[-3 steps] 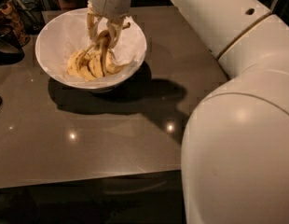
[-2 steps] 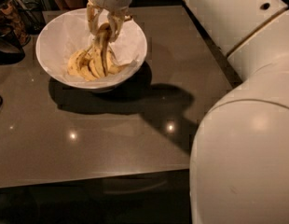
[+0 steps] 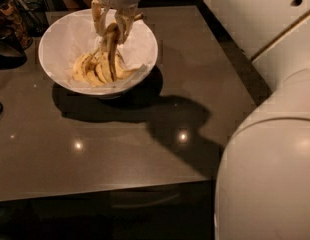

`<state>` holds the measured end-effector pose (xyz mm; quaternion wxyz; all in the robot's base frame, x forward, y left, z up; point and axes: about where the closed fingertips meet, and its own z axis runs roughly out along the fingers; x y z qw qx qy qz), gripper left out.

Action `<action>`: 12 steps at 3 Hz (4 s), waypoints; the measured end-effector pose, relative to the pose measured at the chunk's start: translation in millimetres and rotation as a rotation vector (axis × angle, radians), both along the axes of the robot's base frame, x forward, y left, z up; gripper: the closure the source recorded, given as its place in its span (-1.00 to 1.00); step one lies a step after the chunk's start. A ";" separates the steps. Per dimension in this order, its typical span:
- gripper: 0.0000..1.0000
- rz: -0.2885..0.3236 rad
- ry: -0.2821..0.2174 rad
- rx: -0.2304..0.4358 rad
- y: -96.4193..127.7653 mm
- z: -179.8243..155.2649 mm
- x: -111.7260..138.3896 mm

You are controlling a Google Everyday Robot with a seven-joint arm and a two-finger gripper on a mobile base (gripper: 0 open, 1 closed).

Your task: Pick banana from white bowl

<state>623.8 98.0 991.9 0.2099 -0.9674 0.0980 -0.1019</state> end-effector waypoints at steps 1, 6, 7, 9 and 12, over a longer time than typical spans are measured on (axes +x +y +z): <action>1.00 0.001 0.035 -0.022 -2.5 10.5 -36.9; 1.00 0.016 0.145 -0.010 8.9 2.0 -68.9; 1.00 0.010 0.158 -0.012 11.1 0.3 -73.3; 1.00 -0.024 0.242 -0.005 1.4 -13.6 -100.4; 1.00 -0.057 0.280 -0.015 3.1 -9.7 -141.5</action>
Offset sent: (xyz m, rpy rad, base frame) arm -0.0634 -0.0084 0.0124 -0.0517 0.0871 0.0169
